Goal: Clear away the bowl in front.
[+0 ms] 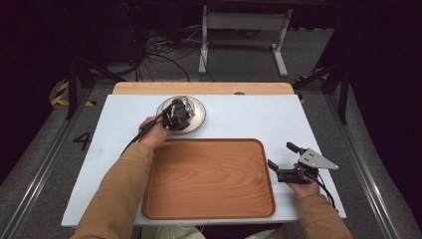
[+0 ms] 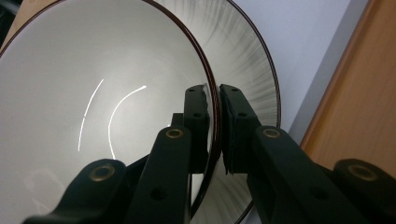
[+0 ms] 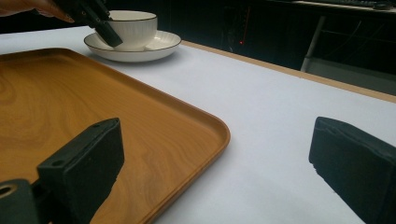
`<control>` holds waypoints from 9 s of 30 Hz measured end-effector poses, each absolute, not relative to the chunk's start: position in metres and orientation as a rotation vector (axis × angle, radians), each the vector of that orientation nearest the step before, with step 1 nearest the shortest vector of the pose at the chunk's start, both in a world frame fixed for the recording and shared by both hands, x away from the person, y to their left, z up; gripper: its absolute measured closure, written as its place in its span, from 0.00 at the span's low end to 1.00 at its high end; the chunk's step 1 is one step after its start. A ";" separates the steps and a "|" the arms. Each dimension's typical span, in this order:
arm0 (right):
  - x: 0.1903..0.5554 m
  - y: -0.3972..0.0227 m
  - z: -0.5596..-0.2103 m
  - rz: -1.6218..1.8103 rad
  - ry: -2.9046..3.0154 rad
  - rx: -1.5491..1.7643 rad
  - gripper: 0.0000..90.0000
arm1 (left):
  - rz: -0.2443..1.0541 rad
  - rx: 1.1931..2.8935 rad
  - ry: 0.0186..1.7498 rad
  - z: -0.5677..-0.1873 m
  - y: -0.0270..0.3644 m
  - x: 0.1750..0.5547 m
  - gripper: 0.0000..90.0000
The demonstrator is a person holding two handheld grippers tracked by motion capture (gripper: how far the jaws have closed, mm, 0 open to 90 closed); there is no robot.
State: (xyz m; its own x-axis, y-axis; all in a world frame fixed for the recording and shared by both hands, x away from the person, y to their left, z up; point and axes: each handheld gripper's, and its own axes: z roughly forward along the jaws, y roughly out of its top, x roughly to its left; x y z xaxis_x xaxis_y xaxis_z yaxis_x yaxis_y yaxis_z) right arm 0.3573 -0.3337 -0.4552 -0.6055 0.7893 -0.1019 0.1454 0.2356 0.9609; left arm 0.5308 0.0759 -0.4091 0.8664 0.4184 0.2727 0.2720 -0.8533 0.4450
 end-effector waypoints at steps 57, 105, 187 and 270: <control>0.357 -0.332 -0.455 1.387 1.928 0.838 0.01 | 0.434 2.565 0.391 -0.327 0.072 0.472 0.91; 0.357 -0.337 -0.455 1.440 1.907 0.848 0.01 | 0.213 2.588 -0.092 -0.293 0.031 0.368 0.91; 0.357 -0.337 -0.455 1.441 1.907 0.858 0.01 | -0.015 2.810 -0.131 -0.380 -0.002 0.367 0.88; 0.357 -0.338 -0.455 1.480 1.919 0.859 0.01 | 0.339 1.803 0.486 -0.376 0.191 0.349 0.00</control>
